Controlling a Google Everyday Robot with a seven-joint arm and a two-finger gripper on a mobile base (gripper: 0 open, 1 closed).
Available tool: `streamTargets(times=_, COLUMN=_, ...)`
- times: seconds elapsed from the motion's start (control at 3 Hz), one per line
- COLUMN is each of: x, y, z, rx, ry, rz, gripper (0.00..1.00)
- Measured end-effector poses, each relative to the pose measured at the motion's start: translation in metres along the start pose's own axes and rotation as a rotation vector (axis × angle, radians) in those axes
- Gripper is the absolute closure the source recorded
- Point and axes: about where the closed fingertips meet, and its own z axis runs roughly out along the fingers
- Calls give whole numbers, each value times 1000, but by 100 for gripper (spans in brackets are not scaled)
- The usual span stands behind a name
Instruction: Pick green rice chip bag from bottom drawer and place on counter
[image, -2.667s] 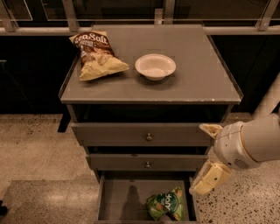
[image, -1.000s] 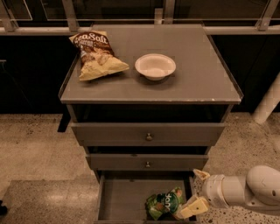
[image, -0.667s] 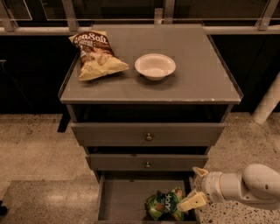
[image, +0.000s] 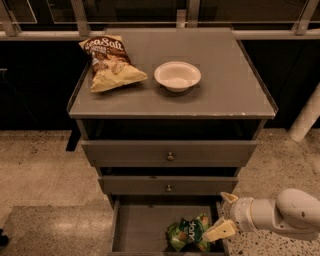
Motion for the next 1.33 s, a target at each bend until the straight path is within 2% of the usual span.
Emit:
streamTargets(times=0.33, x=16, y=-13, z=17, rx=-14, ry=8, rz=-3, gripper=0)
streamTargets(times=1.0, x=44, y=-44, z=75, rx=-58, ry=-10, rz=14, gripper=0)
streamTargets(times=1.33, x=47, y=-45, z=80, rx=-62, ry=-13, rz=21, gripper=0)
